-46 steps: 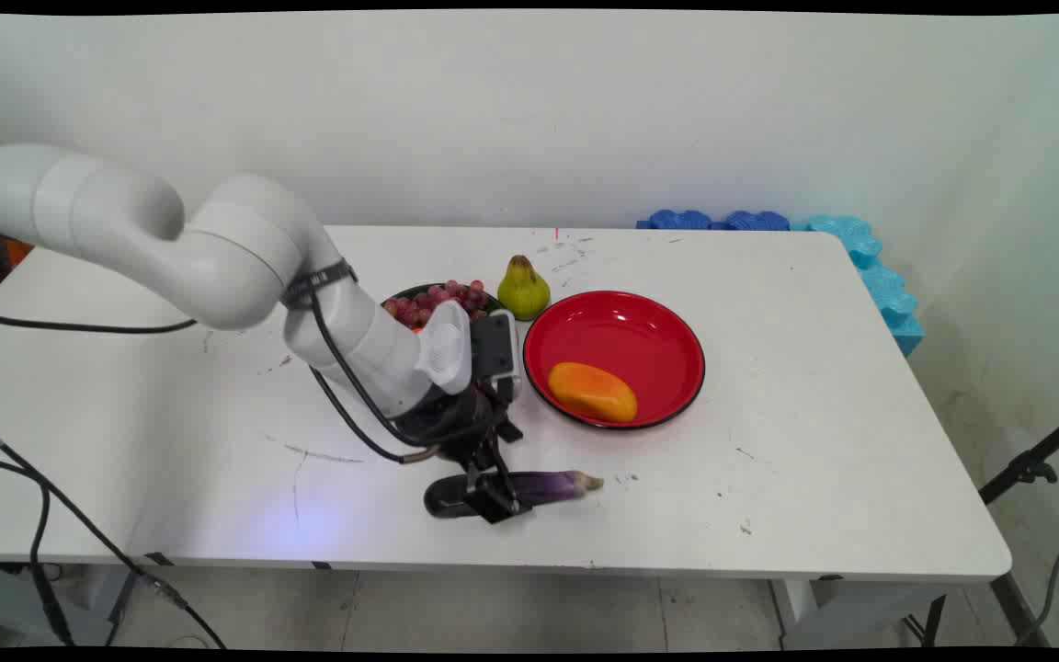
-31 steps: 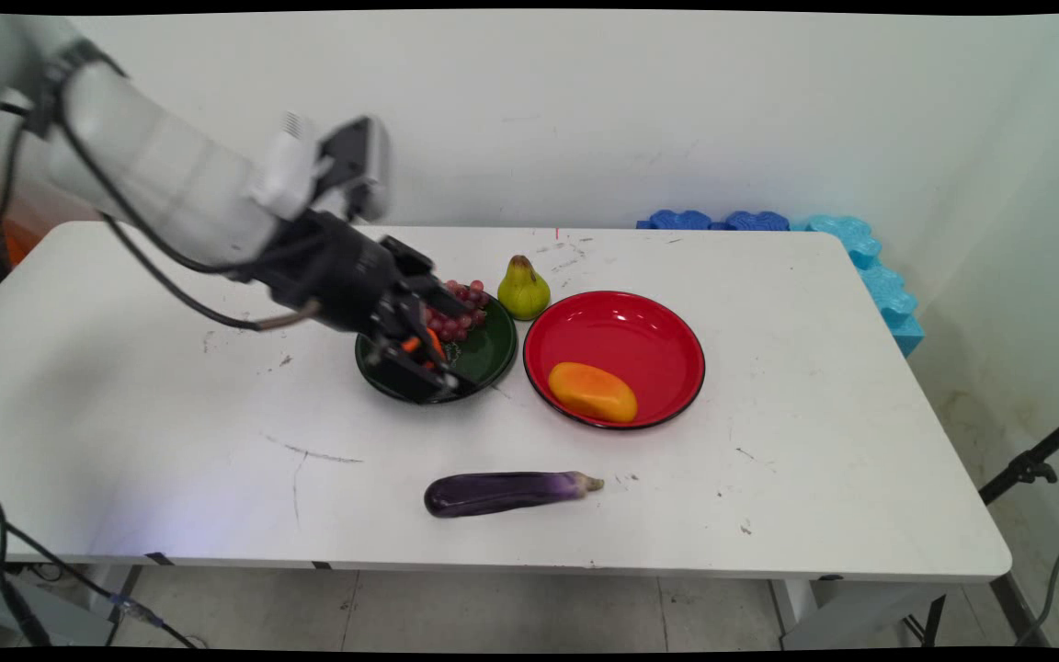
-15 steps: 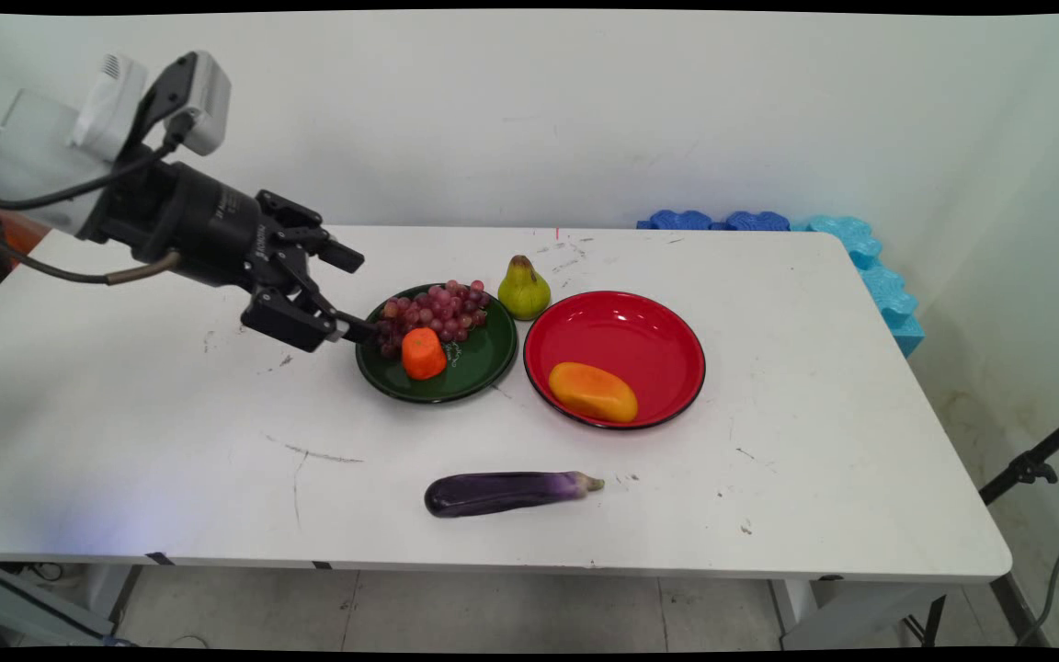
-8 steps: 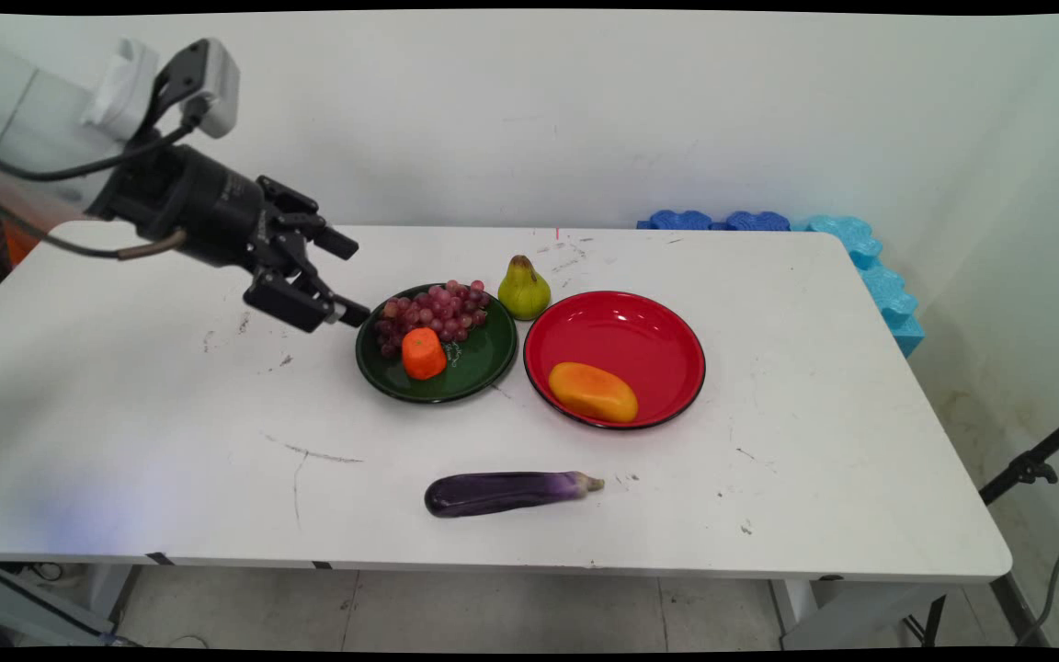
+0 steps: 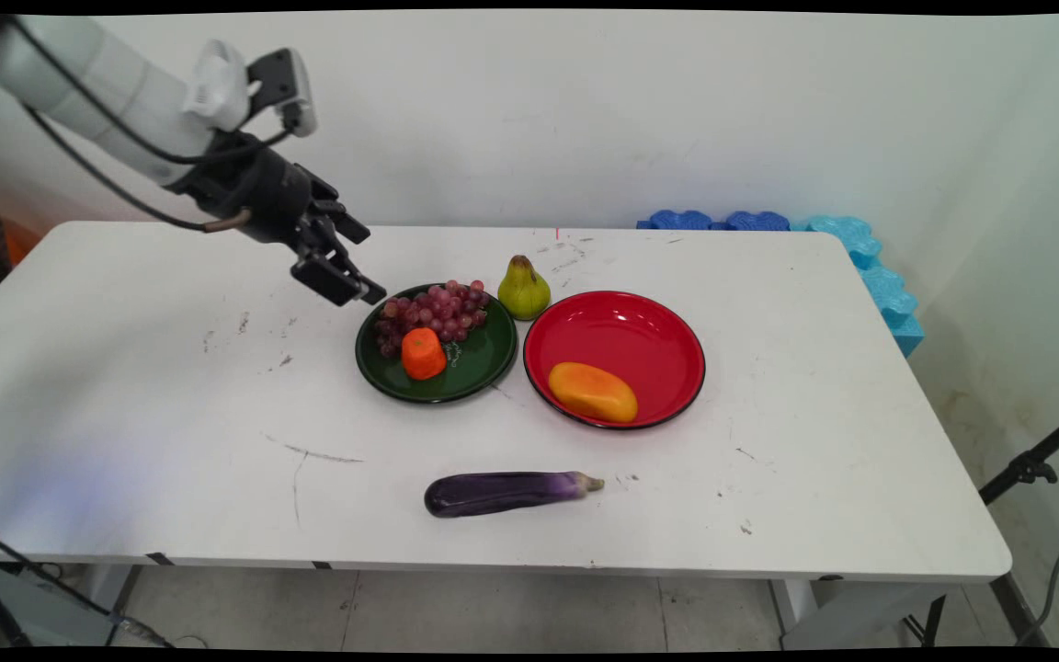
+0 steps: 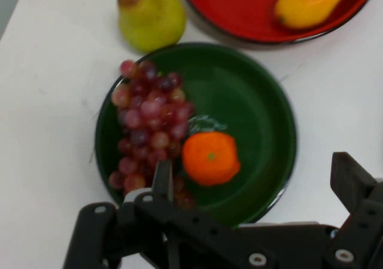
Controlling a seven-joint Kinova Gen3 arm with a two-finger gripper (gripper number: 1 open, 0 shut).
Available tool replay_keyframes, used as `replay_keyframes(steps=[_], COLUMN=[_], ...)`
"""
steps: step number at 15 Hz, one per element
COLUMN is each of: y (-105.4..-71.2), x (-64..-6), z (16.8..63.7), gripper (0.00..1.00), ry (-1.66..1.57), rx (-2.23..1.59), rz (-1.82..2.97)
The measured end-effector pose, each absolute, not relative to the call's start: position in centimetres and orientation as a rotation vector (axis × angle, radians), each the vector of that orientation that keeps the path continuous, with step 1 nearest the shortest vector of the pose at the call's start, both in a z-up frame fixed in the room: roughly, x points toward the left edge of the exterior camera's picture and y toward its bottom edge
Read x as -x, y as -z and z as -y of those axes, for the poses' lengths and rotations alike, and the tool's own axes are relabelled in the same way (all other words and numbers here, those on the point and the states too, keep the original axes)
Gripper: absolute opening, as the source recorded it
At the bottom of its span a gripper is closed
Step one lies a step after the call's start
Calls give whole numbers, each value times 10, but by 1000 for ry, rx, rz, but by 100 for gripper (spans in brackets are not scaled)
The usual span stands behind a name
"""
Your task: Pick up the mandarin from the green plate
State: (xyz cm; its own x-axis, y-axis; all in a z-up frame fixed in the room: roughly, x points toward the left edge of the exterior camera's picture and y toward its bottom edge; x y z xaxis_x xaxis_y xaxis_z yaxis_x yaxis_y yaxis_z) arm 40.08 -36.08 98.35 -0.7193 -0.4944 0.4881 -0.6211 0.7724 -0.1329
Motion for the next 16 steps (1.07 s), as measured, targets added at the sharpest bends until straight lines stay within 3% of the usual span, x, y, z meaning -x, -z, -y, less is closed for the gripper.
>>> replay_keyframes(steps=[6,16], y=[-943,-876], x=[-399,-386], z=[405,436], gripper=[100,100], ry=[-383,-306], rx=[-909,-983], rz=[2641,2679])
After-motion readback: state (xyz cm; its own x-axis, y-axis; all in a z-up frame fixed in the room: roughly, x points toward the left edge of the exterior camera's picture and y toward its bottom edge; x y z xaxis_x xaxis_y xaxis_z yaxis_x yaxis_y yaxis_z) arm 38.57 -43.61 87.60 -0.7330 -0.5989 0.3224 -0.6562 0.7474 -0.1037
